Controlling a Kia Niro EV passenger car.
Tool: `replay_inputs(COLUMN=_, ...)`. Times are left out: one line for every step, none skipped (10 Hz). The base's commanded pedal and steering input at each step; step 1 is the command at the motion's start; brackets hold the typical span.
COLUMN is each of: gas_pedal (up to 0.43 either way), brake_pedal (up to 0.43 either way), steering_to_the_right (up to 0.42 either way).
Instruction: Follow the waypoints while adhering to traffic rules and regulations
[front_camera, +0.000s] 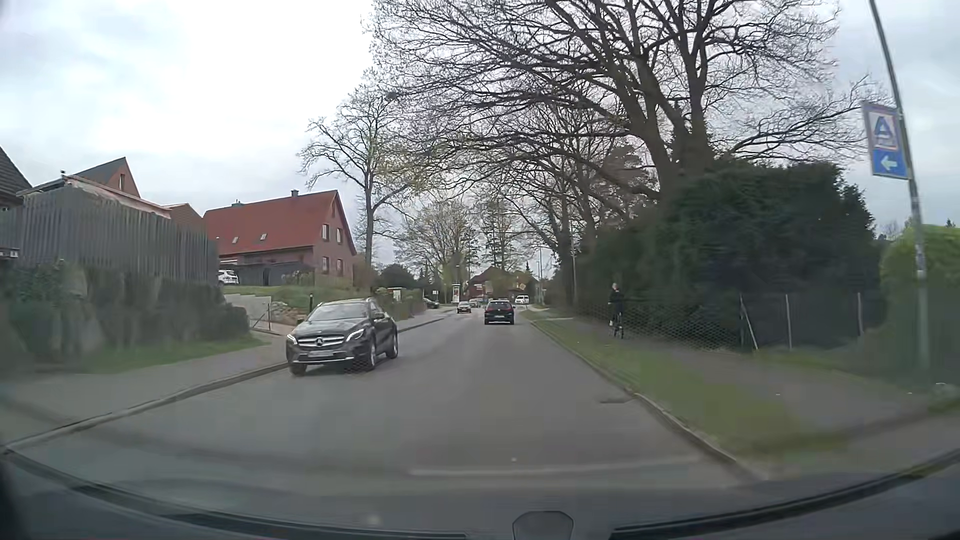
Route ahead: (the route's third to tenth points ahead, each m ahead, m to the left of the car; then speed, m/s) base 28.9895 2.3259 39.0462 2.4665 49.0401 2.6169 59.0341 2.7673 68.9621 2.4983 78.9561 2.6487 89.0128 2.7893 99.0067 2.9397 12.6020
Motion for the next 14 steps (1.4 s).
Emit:
replay_inputs(gas_pedal=0.24, brake_pedal=0.0, steering_to_the_right=-0.006)
replay_inputs(gas_pedal=0.24, brake_pedal=0.0, steering_to_the_right=-0.005)
replay_inputs(gas_pedal=0.24, brake_pedal=0.0, steering_to_the_right=-0.005)
replay_inputs(gas_pedal=0.24, brake_pedal=0.0, steering_to_the_right=-0.004)
replay_inputs(gas_pedal=0.24, brake_pedal=0.0, steering_to_the_right=-0.002)
replay_inputs(gas_pedal=0.24, brake_pedal=0.0, steering_to_the_right=-0.001)
replay_inputs(gas_pedal=0.24, brake_pedal=0.0, steering_to_the_right=-0.001)
replay_inputs(gas_pedal=0.24, brake_pedal=0.0, steering_to_the_right=-0.001)
replay_inputs(gas_pedal=0.228, brake_pedal=0.0, steering_to_the_right=-0.001)
replay_inputs(gas_pedal=0.228, brake_pedal=0.0, steering_to_the_right=-0.001)
replay_inputs(gas_pedal=0.228, brake_pedal=0.0, steering_to_the_right=-0.001)
replay_inputs(gas_pedal=0.228, brake_pedal=0.0, steering_to_the_right=-0.001)
replay_inputs(gas_pedal=0.228, brake_pedal=0.0, steering_to_the_right=-0.001)
replay_inputs(gas_pedal=0.22, brake_pedal=0.0, steering_to_the_right=-0.001)
